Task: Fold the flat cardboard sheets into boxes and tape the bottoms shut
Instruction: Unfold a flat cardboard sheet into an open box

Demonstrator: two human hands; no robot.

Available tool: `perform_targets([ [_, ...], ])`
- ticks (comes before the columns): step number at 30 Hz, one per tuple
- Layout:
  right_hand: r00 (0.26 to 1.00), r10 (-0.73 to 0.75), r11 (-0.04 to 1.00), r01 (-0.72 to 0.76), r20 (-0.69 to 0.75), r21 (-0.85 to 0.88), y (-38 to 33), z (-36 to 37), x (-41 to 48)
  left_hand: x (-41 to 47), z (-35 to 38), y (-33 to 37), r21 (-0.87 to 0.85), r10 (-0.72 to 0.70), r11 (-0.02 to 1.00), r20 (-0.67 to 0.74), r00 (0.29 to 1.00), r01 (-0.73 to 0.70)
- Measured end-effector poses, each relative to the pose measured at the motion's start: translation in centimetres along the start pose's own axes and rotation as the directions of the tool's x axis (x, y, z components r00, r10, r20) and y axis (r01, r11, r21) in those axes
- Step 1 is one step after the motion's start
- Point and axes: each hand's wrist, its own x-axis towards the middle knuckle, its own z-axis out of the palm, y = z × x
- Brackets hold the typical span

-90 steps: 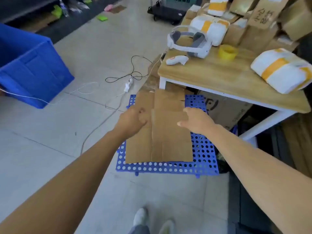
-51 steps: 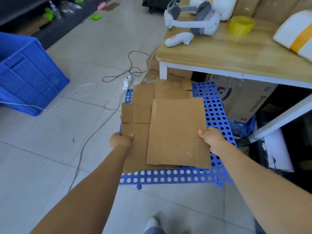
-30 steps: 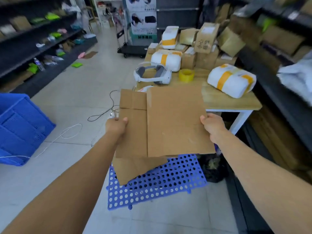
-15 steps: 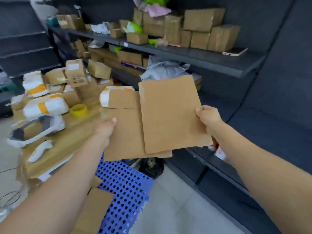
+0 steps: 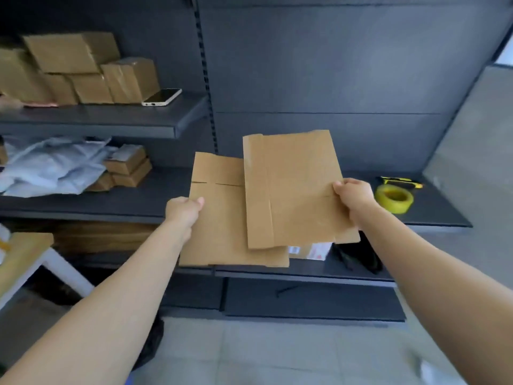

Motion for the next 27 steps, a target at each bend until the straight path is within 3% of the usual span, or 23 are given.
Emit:
perform_targets([
  [7, 0.99, 0.096, 0.995, -0.095, -0.1, 0.014, 0.3, -5.1, 7.3, 3.7, 11.4, 3.0, 0.06, 0.049, 0.997, 0.092, 0.995, -0.055],
  [15, 0.976, 0.187, 0.982, -0.187, -0.11, 0.01, 1.6, -4.6, 14.9, 9.9, 18.1, 3.1, 0.124, -0.07, 0.99, 0.059, 0.996, 0.062],
  [27, 0.932, 0.283, 0.959, -0.283, -0.228, 0.034, 2.8, -4.8, 24.4, 18.3, 30.0, 3.5, 0.301, -0.193, 0.945, 0.193, 0.962, 0.129],
])
